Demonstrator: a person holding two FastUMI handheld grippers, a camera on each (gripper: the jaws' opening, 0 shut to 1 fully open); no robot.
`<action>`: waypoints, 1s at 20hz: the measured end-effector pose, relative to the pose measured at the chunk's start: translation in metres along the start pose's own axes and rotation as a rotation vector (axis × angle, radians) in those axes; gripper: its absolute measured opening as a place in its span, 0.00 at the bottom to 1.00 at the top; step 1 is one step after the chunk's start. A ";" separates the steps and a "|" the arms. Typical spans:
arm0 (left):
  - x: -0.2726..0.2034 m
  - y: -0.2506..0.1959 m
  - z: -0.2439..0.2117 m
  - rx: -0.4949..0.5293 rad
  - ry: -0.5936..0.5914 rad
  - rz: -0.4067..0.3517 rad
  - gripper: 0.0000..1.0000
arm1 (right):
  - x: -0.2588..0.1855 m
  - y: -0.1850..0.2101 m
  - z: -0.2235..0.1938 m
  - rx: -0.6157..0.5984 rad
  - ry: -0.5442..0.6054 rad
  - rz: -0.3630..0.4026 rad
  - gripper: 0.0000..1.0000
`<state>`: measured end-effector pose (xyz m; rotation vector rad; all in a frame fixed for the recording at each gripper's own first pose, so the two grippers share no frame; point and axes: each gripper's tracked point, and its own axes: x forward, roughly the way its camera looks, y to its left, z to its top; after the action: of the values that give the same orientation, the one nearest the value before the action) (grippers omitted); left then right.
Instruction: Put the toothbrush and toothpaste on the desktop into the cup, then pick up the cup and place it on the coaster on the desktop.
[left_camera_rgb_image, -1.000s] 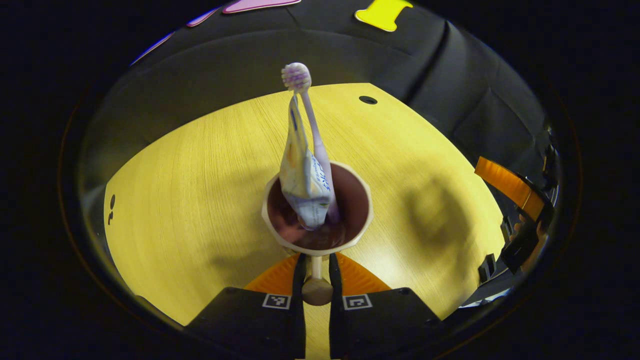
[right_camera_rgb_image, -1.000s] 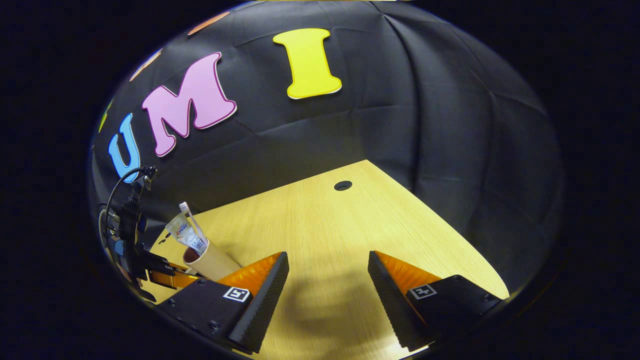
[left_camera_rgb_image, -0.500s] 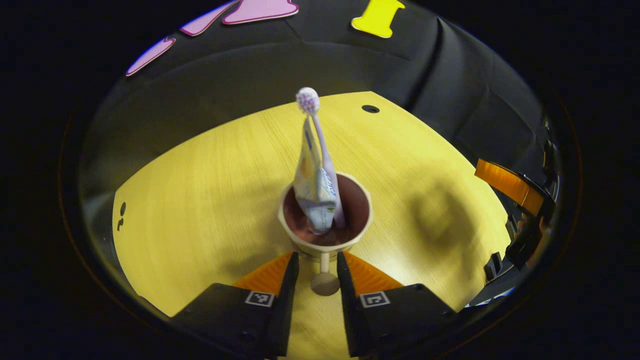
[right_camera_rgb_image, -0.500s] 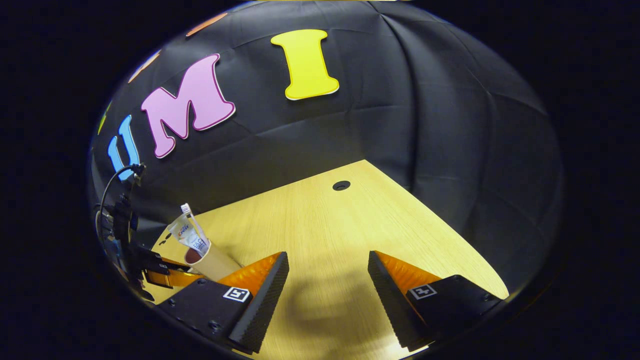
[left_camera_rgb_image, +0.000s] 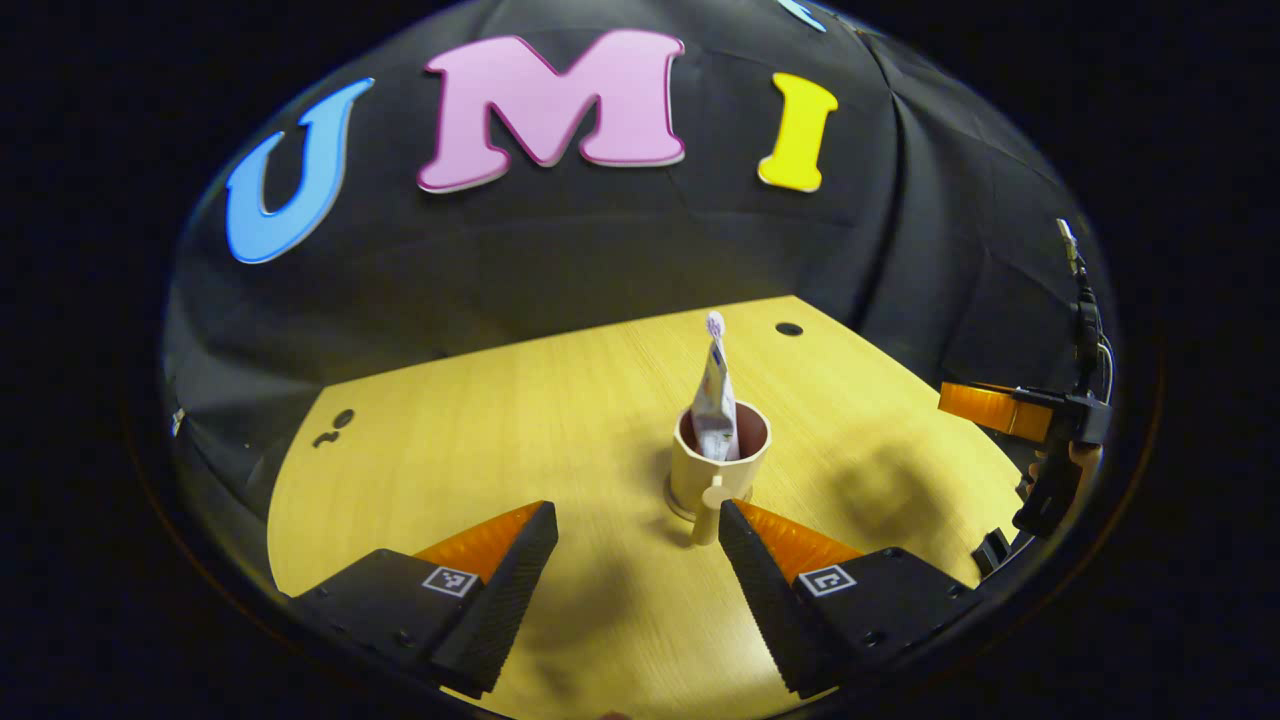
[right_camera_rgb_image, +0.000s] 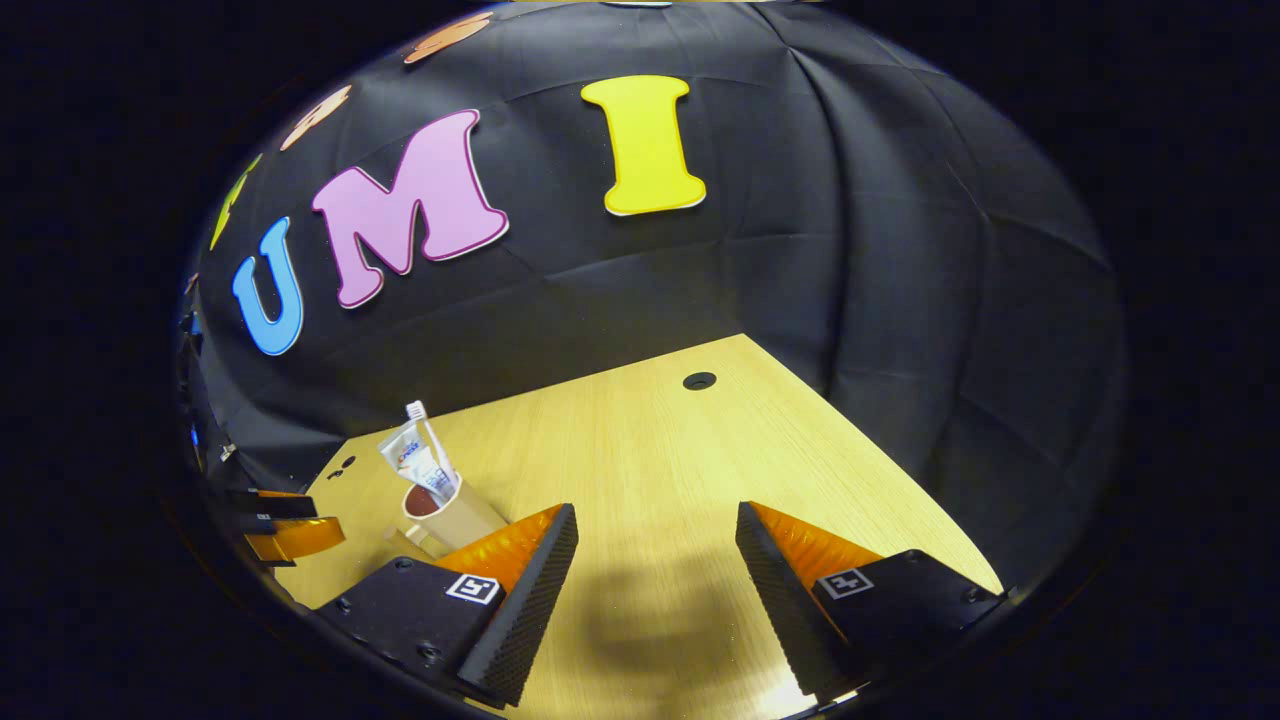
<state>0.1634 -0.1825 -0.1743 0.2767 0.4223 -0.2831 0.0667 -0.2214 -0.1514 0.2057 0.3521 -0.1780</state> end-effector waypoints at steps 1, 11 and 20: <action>-0.015 0.009 0.001 -0.016 -0.034 0.036 1.00 | -0.006 0.006 -0.001 0.006 0.009 0.010 0.98; -0.154 0.057 0.015 -0.212 -0.305 0.201 1.00 | -0.104 0.071 -0.010 -0.038 0.023 0.076 0.98; -0.222 0.057 -0.016 -0.239 -0.348 0.218 1.00 | -0.193 0.121 -0.034 -0.145 -0.006 0.134 0.98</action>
<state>-0.0185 -0.0781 -0.0800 0.0355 0.0776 -0.0625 -0.0977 -0.0710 -0.0928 0.0847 0.3423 -0.0209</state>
